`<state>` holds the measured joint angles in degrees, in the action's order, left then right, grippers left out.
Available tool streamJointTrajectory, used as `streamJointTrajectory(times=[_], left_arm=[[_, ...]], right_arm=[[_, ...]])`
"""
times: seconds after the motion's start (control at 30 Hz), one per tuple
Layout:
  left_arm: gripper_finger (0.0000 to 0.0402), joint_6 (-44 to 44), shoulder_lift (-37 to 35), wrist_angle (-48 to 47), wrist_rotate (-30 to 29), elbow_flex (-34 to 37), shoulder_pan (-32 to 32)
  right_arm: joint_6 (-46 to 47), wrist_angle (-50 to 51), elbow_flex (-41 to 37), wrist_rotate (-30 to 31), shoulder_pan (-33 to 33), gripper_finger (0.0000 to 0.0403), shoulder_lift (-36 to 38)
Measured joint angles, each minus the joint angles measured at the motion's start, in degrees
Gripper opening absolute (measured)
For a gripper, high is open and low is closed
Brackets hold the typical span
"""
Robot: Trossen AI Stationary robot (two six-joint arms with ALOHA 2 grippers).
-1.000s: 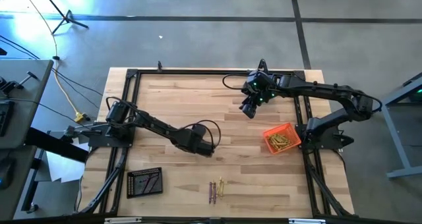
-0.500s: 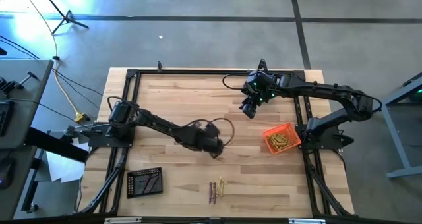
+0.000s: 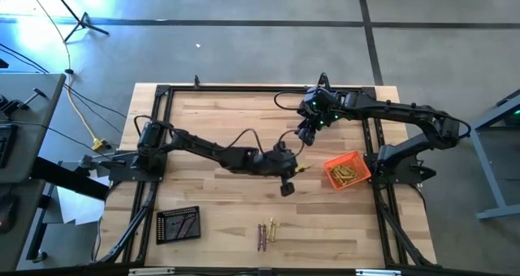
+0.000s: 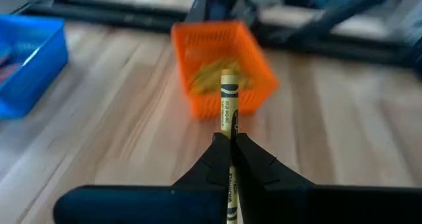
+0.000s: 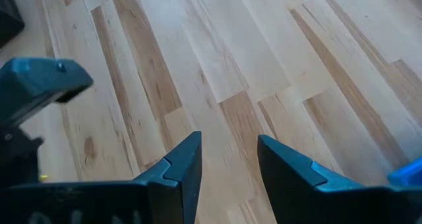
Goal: Sort crayons
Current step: Put the yellow crayon into the orange basket
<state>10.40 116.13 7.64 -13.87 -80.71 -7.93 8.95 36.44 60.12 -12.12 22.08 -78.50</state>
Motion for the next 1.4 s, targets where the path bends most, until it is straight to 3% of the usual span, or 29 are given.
streamJointTrajectory(times=[0.23,0.43,0.6,0.97,1.4], left_arm=[[0.0001,-0.2,4.2,15.8,8.6,-0.1,3.2],[0.0002,-0.6,10.0,25.5,9.4,-1.6,4.5],[0.0007,-2.8,15.3,26.2,12.1,-7.9,5.4],[0.001,-6.2,25.0,26.0,12.3,-21.5,5.7],[0.001,-9.1,28.8,25.5,12.2,-27.6,5.7]], right_arm=[[0.0,-0.4,0.0,0.0,0.0,0.0133,0.0],[0.0,-0.7,0.0,0.0,0.0,0.0133,0.0],[-0.2,-0.8,0.0,-0.1,0.0,0.0133,0.0],[0.1,-1.0,0.0,0.2,0.0,0.0133,-0.1],[0.0,-1.1,0.0,-0.1,0.0,0.0133,0.0]])
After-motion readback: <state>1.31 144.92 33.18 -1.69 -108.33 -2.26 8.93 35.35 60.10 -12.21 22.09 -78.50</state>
